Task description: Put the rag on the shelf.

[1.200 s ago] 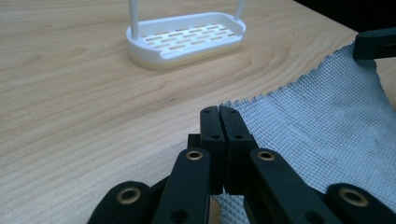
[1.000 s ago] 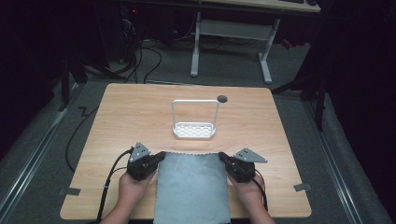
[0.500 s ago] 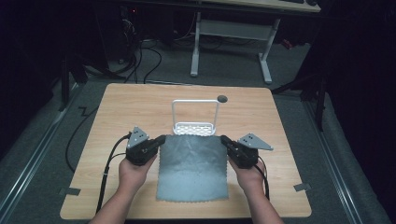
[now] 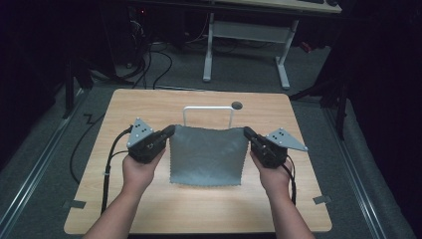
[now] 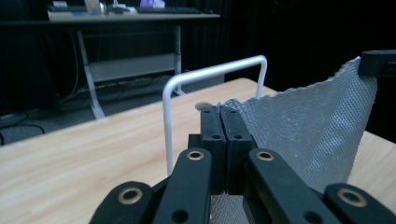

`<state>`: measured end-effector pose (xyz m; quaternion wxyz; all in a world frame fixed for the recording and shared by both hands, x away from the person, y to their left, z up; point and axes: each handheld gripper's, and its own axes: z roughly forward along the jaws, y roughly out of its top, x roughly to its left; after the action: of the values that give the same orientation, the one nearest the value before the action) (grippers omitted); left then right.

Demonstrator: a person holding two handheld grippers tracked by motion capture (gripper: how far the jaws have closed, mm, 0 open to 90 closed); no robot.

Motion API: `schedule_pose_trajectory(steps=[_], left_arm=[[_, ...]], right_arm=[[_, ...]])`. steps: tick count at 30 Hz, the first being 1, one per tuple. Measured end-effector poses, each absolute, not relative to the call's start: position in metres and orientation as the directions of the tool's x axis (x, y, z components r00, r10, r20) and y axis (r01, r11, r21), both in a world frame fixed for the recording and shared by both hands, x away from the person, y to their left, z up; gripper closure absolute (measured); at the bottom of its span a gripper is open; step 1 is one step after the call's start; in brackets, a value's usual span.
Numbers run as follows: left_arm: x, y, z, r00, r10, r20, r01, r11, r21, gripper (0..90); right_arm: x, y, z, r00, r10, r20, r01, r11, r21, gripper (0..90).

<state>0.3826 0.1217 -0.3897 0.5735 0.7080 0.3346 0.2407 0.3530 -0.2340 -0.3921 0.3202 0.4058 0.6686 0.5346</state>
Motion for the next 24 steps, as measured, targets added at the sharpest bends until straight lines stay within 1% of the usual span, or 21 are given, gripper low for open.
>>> schedule_pose_trajectory(steps=[1,5,11,17,20,22,24], left_arm=[[0.383,0.122,-0.390,0.660,0.750,-0.043,0.198,-0.118,0.973,89.9],[0.385,0.122,-0.371,0.659,0.752,-0.015,0.152,-0.113,0.982,89.9],[0.389,0.122,-0.358,0.656,0.755,0.003,0.124,-0.111,0.986,90.0],[0.399,0.122,-0.357,0.646,0.762,0.031,0.105,-0.129,0.986,89.9],[0.415,0.122,-0.354,0.640,0.767,0.043,0.106,-0.144,0.984,89.9],[0.419,0.121,-0.354,0.638,0.769,0.041,0.109,-0.144,0.984,89.9],[0.432,0.120,-0.353,0.627,0.778,0.032,0.119,-0.137,0.983,89.9]], right_arm=[[0.353,-0.234,-0.392,-0.466,0.885,0.006,0.200,0.099,0.975,89.4],[0.353,-0.235,-0.373,-0.465,0.885,-0.009,0.164,0.096,0.982,89.4],[0.355,-0.234,-0.357,-0.464,0.886,-0.030,0.124,0.098,0.987,89.5],[0.361,-0.233,-0.354,-0.463,0.886,-0.025,0.130,0.096,0.987,89.5],[0.372,-0.232,-0.350,-0.466,0.885,-0.024,0.133,0.097,0.986,89.6],[0.380,-0.231,-0.348,-0.466,0.885,-0.016,0.143,0.093,0.985,89.6],[0.386,-0.230,-0.347,-0.461,0.887,-0.013,0.146,0.091,0.985,89.6]])
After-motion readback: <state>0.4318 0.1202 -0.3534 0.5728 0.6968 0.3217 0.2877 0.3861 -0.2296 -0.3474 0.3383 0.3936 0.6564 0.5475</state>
